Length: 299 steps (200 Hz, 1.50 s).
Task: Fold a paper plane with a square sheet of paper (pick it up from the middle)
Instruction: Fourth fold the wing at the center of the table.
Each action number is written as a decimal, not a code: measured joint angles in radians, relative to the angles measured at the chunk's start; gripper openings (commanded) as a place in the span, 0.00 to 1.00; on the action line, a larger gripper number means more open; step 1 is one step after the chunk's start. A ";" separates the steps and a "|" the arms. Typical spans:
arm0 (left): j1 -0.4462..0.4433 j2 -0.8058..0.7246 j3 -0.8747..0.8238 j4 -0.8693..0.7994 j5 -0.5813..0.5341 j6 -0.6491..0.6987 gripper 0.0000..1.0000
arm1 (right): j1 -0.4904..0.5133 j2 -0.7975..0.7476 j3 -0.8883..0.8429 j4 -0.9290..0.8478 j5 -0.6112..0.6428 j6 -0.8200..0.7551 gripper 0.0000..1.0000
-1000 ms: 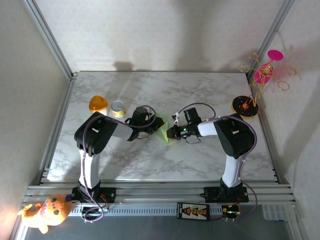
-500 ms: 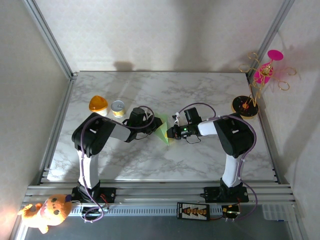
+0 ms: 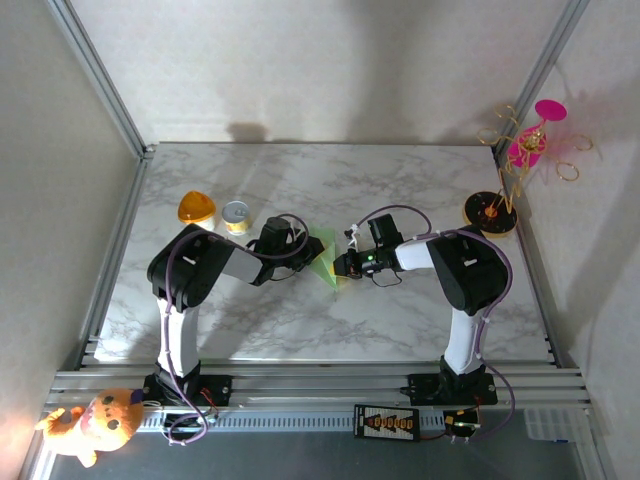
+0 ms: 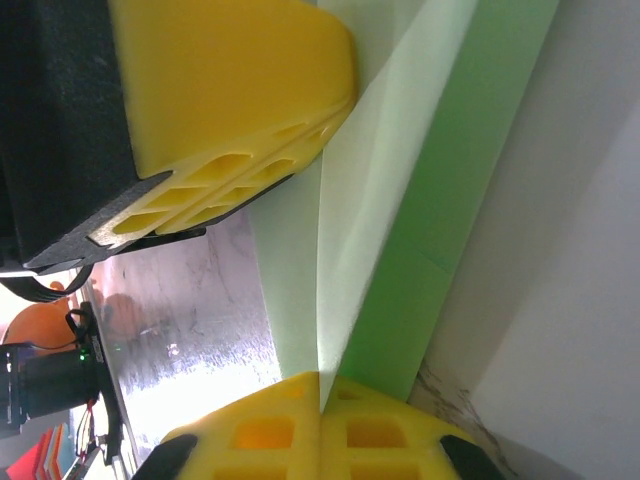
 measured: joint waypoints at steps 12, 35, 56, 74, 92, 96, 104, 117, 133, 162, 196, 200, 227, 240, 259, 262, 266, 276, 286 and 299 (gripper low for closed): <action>0.000 0.000 0.001 -0.005 -0.004 0.000 0.10 | 0.000 0.000 0.000 0.000 0.000 0.000 0.03; 0.000 0.000 0.004 -0.009 -0.007 -0.001 0.09 | 0.000 0.000 0.001 -0.002 0.000 0.000 0.04; 0.000 0.000 0.005 -0.013 -0.010 -0.002 0.09 | 0.000 0.001 0.004 -0.007 0.000 0.000 0.06; 0.000 0.000 0.006 -0.018 -0.013 -0.005 0.09 | 0.000 0.001 0.006 -0.011 0.000 0.000 0.08; 0.000 0.000 0.008 -0.024 -0.016 -0.009 0.09 | 0.000 0.000 0.008 -0.016 -0.001 0.000 0.11; 0.000 0.000 0.009 -0.027 -0.016 -0.011 0.09 | 0.000 0.000 0.008 -0.018 -0.001 0.000 0.11; 0.000 0.000 0.012 -0.032 -0.018 -0.012 0.08 | 0.000 -0.001 0.010 -0.019 -0.001 0.000 0.12; 0.000 0.000 0.014 -0.036 -0.023 -0.015 0.08 | 0.000 -0.003 0.011 -0.024 -0.001 0.000 0.12; 0.000 0.000 0.019 -0.047 -0.032 -0.016 0.08 | 0.000 -0.005 0.014 -0.029 -0.005 0.000 0.13; 0.000 0.000 0.027 -0.060 -0.042 -0.016 0.08 | -0.002 -0.014 0.018 -0.046 -0.008 -0.005 0.16; 0.000 0.000 0.032 -0.072 -0.047 -0.016 0.08 | -0.021 -0.035 0.018 -0.096 -0.007 -0.021 0.19; 0.000 0.000 0.032 -0.072 -0.047 -0.016 0.08 | -0.023 -0.039 0.018 -0.103 -0.006 -0.023 0.19; 0.000 0.000 0.034 -0.073 -0.048 -0.016 0.08 | -0.032 -0.050 0.015 -0.131 -0.008 -0.034 0.21; 0.000 0.000 0.034 -0.073 -0.048 -0.016 0.08 | -0.034 -0.068 0.003 -0.133 -0.006 -0.033 0.23; 0.000 0.000 0.034 -0.074 -0.048 -0.016 0.08 | -0.034 -0.121 -0.013 -0.140 0.026 -0.024 0.27; 0.000 0.000 0.034 -0.073 -0.048 -0.016 0.08 | -0.034 -0.135 -0.015 -0.141 0.039 -0.019 0.27; 0.000 0.000 0.034 -0.073 -0.048 -0.016 0.08 | -0.034 -0.148 -0.017 -0.139 0.048 -0.019 0.28; 0.000 0.000 0.034 -0.074 -0.048 -0.016 0.08 | -0.035 -0.197 -0.021 -0.136 0.084 -0.013 0.27; 0.000 0.000 0.034 -0.073 -0.048 -0.016 0.08 | -0.035 -0.237 -0.023 -0.129 0.107 -0.011 0.24; 0.000 0.000 0.034 -0.074 -0.048 -0.016 0.08 | -0.034 -0.270 -0.022 -0.110 0.118 -0.004 0.20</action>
